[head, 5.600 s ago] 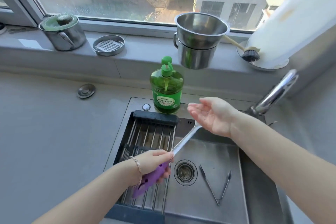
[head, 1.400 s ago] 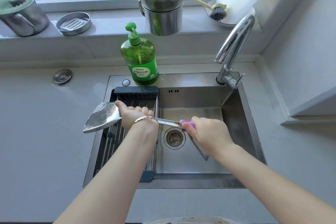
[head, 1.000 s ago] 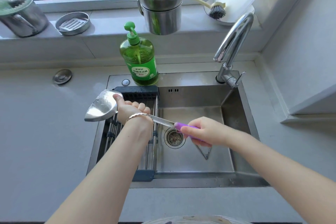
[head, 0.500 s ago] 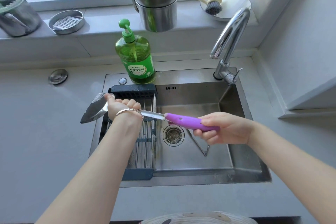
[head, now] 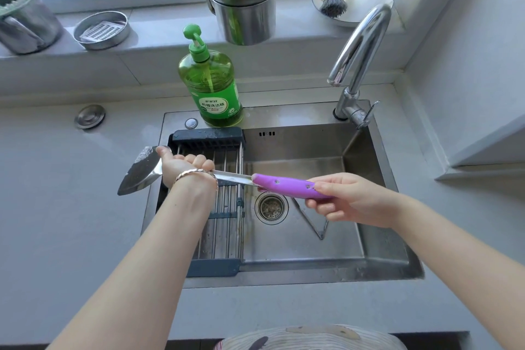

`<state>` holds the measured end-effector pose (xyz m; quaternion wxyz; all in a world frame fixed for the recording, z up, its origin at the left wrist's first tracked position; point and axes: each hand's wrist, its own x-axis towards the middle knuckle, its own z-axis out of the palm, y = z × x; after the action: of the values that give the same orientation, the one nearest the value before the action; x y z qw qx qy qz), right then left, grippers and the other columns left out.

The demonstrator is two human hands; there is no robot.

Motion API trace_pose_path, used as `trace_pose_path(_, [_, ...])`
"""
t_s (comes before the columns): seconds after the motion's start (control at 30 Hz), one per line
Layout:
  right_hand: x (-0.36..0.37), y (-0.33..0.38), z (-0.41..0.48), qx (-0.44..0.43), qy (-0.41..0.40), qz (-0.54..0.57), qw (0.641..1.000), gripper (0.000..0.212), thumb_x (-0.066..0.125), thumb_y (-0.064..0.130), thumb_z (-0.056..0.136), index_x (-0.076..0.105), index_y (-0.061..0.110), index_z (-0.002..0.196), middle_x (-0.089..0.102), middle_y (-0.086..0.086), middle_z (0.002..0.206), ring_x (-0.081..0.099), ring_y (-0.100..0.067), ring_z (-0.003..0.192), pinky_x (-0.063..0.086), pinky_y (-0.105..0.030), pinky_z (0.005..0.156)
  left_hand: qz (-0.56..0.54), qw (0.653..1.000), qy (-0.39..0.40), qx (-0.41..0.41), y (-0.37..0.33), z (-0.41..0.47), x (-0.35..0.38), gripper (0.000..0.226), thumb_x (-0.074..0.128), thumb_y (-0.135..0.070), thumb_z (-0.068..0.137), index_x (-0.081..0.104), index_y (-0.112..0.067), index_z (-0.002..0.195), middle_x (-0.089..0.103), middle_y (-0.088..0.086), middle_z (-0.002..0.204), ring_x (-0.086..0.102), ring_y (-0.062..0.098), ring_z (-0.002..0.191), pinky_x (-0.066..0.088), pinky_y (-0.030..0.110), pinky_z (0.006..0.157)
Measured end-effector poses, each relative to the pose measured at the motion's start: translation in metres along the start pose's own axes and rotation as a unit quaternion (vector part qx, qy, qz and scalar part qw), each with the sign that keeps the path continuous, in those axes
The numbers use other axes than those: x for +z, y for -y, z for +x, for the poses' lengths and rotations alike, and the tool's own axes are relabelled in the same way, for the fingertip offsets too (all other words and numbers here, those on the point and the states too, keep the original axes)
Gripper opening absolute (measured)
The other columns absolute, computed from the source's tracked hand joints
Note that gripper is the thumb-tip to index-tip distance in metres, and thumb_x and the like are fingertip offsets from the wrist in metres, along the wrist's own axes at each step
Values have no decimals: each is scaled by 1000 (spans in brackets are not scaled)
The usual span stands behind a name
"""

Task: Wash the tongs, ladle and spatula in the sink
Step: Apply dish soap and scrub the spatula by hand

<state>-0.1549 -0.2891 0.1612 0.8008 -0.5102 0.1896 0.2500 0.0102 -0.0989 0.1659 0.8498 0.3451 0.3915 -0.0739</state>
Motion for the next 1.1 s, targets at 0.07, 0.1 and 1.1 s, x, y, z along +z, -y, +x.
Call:
trace_pose_path(0.07, [3, -4, 7, 0, -66, -74, 995, 28, 42, 22, 99, 56, 0, 110, 45, 0, 61, 30, -3, 42, 24, -11, 39, -6, 1000, 25, 8, 1, -3, 0, 59, 46, -48, 93, 14, -18, 52, 13, -7, 33, 10, 10, 27, 9, 11, 32])
trace_pose_path(0.1, [6, -4, 10, 10, -101, -116, 988, 33, 41, 30, 98, 57, 2, 104, 40, 3, 56, 27, -4, 40, 20, -12, 38, -11, 999, 44, 11, 3, -4, -1, 60, 45, -49, 93, 15, -19, 51, 13, -7, 34, 10, 10, 27, 8, 11, 33])
trace_pose_path(1.1, [31, 6, 3, 102, 196, 33, 975, 29, 36, 29, 97, 53, 12, 113, 53, 3, 67, 46, -5, 49, 45, -18, 54, -73, 872, 438, -205, -8, 9, -9, 58, 30, -58, 90, 29, -16, 49, 21, 2, 46, 20, 15, 41, 20, 21, 44])
